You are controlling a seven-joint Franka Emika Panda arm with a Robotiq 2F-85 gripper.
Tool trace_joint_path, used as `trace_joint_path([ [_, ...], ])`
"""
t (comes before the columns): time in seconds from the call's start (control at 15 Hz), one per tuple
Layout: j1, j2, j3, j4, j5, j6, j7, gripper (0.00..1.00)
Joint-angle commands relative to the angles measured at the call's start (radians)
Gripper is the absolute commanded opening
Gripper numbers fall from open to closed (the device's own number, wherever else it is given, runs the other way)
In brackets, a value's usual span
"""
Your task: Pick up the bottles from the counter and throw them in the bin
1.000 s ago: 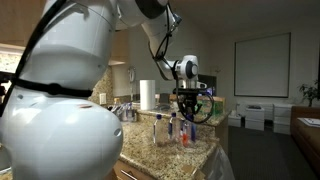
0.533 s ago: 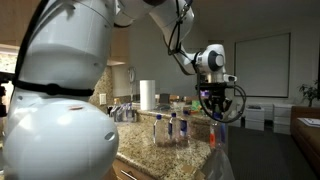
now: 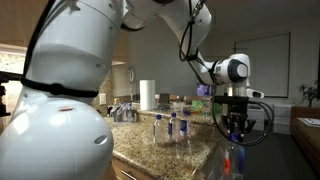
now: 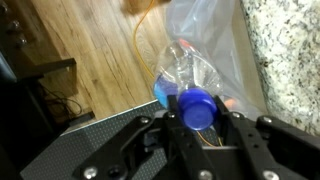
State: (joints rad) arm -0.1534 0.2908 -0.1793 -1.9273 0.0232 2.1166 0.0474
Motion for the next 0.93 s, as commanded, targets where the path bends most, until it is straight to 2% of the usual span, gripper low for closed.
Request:
trace_joint_path([
  [0.0, 0.010, 0.041, 0.031, -0.046, 0.034, 0.035, 0.045, 0.10],
  [0.47, 0.012, 0.140, 0.077, -0.081, 0.133, 0.125, 0.058, 0.10],
  [0.87, 0.008, 0.176, 0.071, -0.064, 0.170, 0.139, 0.065, 0.10],
])
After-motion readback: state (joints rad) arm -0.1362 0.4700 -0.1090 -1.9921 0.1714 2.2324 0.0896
